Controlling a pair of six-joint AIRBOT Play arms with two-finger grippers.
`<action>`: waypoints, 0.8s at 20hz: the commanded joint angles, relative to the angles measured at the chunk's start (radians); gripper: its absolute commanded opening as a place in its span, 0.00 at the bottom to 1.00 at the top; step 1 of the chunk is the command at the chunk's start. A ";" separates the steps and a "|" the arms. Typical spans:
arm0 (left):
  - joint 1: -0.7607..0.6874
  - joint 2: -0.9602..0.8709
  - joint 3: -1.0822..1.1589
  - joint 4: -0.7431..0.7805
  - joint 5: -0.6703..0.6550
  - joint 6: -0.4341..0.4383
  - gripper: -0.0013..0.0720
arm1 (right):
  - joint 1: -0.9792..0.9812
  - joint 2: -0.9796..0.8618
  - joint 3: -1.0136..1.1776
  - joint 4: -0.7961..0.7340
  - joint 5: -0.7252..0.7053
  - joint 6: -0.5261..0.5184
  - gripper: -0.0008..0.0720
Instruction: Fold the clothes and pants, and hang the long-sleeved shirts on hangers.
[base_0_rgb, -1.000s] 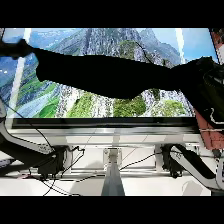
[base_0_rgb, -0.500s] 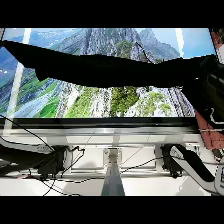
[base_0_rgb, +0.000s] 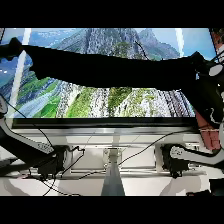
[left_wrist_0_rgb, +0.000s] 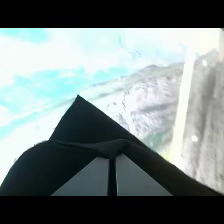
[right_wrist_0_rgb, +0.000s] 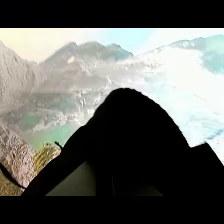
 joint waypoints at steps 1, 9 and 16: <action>-0.068 -0.052 0.000 0.000 0.186 0.000 0.03 | 0.010 -0.119 0.102 0.023 -0.073 0.006 0.04; 0.017 0.005 0.000 0.008 -0.087 -0.076 0.98 | 0.010 -0.115 0.119 0.018 0.007 0.001 0.95; 0.160 0.086 -0.097 0.127 -0.530 -0.233 0.67 | 0.016 -0.073 0.119 0.019 0.111 -0.157 0.95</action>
